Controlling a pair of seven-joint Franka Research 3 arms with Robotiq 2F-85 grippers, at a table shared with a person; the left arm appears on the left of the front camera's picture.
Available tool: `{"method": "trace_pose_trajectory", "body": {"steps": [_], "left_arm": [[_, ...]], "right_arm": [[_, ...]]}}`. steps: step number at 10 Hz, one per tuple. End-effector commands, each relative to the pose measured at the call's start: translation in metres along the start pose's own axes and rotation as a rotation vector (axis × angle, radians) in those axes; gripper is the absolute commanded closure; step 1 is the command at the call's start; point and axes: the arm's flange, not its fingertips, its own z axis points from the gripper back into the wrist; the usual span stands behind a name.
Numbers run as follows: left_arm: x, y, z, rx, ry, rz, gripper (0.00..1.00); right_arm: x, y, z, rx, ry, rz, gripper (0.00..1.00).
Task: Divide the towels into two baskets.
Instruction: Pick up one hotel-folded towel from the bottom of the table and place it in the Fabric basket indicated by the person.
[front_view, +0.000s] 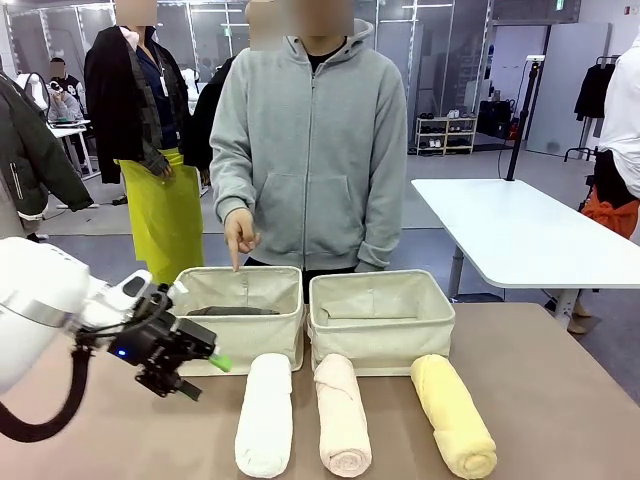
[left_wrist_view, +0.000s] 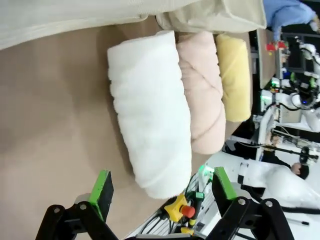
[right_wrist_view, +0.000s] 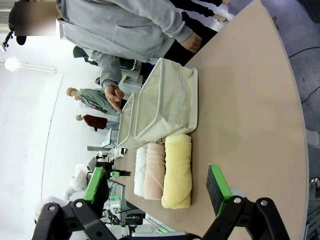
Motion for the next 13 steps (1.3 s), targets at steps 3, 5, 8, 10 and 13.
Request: {"method": "trace_pose_trajectory", "body": {"steps": [3, 5, 8, 10, 13], "left_arm": [[-0.028, -0.016, -0.041, 0.056, -0.024, 0.039, 0.0], [-0.021, -0.016, -0.059, 0.116, -0.043, 0.058, 0.0], [-0.012, -0.019, -0.082, 0.11, -0.062, 0.069, 0.0], [-0.01, -0.021, -0.097, 0.083, -0.06, 0.076, 0.0], [-0.004, -0.019, -0.111, 0.103, -0.053, 0.06, 0.0]], "right_arm": [[0.0, 0.002, 0.001, 0.011, -0.014, 0.002, 0.0], [0.0, 0.002, 0.001, 0.011, -0.014, 0.002, 0.0], [0.0, 0.002, 0.001, 0.011, -0.014, 0.002, 0.0], [0.0, 0.002, 0.001, 0.011, -0.014, 0.002, 0.0], [0.0, 0.002, 0.001, 0.011, -0.014, 0.002, 0.0]]}}
